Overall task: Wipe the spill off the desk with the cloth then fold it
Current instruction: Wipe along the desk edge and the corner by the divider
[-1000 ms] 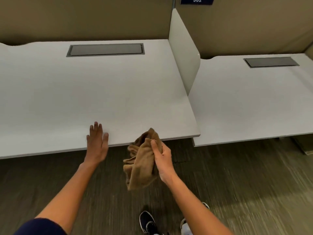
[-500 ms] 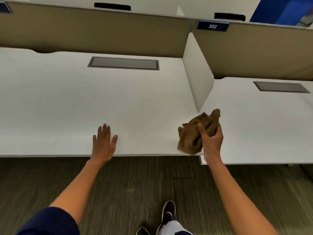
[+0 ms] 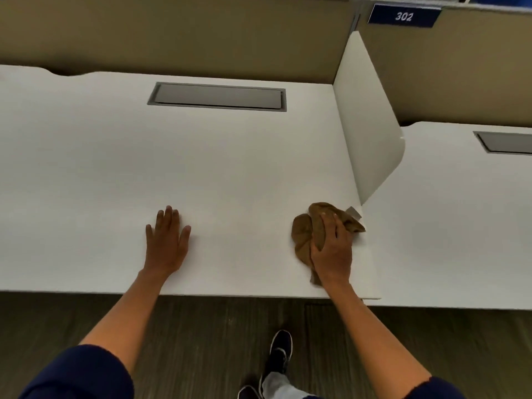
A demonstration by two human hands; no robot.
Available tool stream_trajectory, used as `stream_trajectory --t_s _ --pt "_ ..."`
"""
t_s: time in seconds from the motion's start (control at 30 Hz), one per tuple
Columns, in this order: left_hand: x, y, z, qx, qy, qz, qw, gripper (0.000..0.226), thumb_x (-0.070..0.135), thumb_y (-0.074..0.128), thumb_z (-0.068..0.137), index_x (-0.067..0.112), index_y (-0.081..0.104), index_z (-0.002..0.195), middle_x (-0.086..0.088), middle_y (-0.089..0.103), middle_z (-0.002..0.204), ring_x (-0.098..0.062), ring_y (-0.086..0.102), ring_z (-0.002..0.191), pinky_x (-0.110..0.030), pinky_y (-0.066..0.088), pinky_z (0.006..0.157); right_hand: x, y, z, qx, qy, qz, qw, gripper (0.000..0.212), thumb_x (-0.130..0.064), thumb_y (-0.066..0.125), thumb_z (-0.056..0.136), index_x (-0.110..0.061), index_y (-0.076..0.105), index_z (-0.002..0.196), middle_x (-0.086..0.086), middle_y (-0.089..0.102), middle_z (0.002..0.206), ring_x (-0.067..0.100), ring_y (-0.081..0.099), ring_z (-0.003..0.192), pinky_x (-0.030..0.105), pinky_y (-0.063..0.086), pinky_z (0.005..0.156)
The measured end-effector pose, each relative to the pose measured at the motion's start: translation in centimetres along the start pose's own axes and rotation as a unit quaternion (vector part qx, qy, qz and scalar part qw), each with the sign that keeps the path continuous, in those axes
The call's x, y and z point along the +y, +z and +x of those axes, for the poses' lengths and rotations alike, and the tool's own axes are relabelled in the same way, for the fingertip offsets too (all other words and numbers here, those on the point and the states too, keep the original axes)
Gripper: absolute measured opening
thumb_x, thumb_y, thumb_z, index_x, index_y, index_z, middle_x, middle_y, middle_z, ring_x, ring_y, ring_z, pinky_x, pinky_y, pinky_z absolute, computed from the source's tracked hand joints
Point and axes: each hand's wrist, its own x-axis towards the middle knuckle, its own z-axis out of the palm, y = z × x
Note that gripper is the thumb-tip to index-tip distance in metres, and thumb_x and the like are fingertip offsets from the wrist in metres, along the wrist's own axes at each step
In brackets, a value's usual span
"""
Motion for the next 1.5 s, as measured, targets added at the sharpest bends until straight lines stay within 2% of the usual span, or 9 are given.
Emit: stream_trajectory --t_s 0.23,0.53,0.63,0.8,0.97,1.17,1.27,1.37,1.5 --pt "-1.3 0.4 3.0 0.021 0.023 0.057 0.998 0.073 0.050 0.014 0.098 0.007 0.018 0.157 -0.009 0.009 0.166 -0.027 0.010 0.154 -0.054 0.013 0.119 0.6 2.5 6.4 0.071 -0.014 0.022 0.997 0.054 -0.012 0.066 0.087 -0.011 0.051 0.139 0.011 0.056 0.137 0.034 0.051 0.120 0.041 0.043 0.104" --pt "-2.0 1.5 3.4 0.043 0.016 0.052 0.998 0.071 0.054 0.014 0.099 0.017 0.009 0.159 0.002 0.001 0.167 -0.017 0.000 0.154 -0.049 0.007 0.123 -1.8 6.6 17.5 0.092 0.029 0.041 0.994 0.046 -0.017 0.066 0.088 -0.004 0.056 0.131 0.014 0.062 0.127 0.037 0.057 0.112 0.045 0.044 0.101" --pt "-2.0 1.6 3.5 0.046 0.015 0.051 0.998 0.069 0.052 0.017 0.099 0.018 0.008 0.159 0.003 0.001 0.168 -0.016 -0.001 0.154 -0.049 0.007 0.123 -2.2 7.2 21.1 0.061 0.036 0.067 0.995 0.047 -0.023 0.066 0.088 -0.009 0.057 0.132 0.013 0.063 0.125 0.035 0.056 0.113 0.043 0.044 0.100" --pt "-2.0 1.5 3.5 0.045 0.014 0.045 0.998 0.069 0.051 0.018 0.099 0.019 0.009 0.159 0.004 0.001 0.168 -0.015 -0.001 0.154 -0.048 0.005 0.123 -2.3 6.9 24.8 -0.070 0.063 0.023 0.995 0.056 -0.038 0.065 0.086 -0.023 0.052 0.137 0.005 0.065 0.123 0.028 0.057 0.114 0.040 0.047 0.097" --pt "-1.8 1.3 3.4 0.052 0.012 0.042 0.998 0.070 0.052 0.018 0.098 0.017 0.013 0.159 0.003 0.004 0.167 -0.017 0.003 0.154 -0.049 0.006 0.123 -2.5 5.9 24.0 -0.118 0.045 -0.004 0.992 0.046 -0.029 0.060 0.089 -0.024 0.054 0.134 0.005 0.067 0.115 0.028 0.059 0.108 0.037 0.048 0.090" --pt "-1.4 0.9 3.3 0.039 0.015 0.048 0.998 0.073 0.053 0.013 0.097 0.013 0.012 0.158 0.000 0.004 0.167 -0.020 0.002 0.154 -0.050 0.006 0.123 -3.5 5.0 20.6 -0.172 0.043 -0.007 0.984 0.040 -0.025 0.062 0.085 -0.023 0.060 0.125 0.003 0.068 0.112 0.026 0.060 0.109 0.028 0.038 0.081" --pt "-1.2 0.6 3.3 0.035 0.016 0.048 0.998 0.075 0.053 0.012 0.096 0.012 0.012 0.158 -0.002 0.003 0.167 -0.021 0.002 0.154 -0.052 0.006 0.123 -4.8 4.4 17.4 -0.191 0.043 0.014 0.981 0.038 -0.026 0.063 0.085 -0.025 0.062 0.123 0.002 0.068 0.111 0.025 0.061 0.106 0.031 0.045 0.083" --pt "-1.0 0.4 3.3 0.031 0.015 0.051 0.998 0.076 0.054 0.010 0.095 0.012 0.012 0.158 -0.002 0.003 0.167 -0.022 0.003 0.154 -0.051 0.005 0.122 -6.3 4.1 13.7 -0.208 0.037 0.022 0.977 0.029 -0.028 0.061 0.082 -0.030 0.065 0.111 -0.003 0.069 0.104 0.023 0.063 0.099 0.036 0.052 0.084" --pt "-0.9 0.3 3.2 0.027 0.014 0.051 0.998 0.077 0.054 0.008 0.094 0.011 0.011 0.158 -0.002 0.002 0.167 -0.021 0.002 0.154 -0.050 0.003 0.122 -8.0 4.5 7.6 -0.229 0.023 0.062 0.971 0.027 -0.029 0.057 0.083 -0.030 0.064 0.109 -0.007 0.069 0.105 0.019 0.063 0.098 0.035 0.053 0.083"
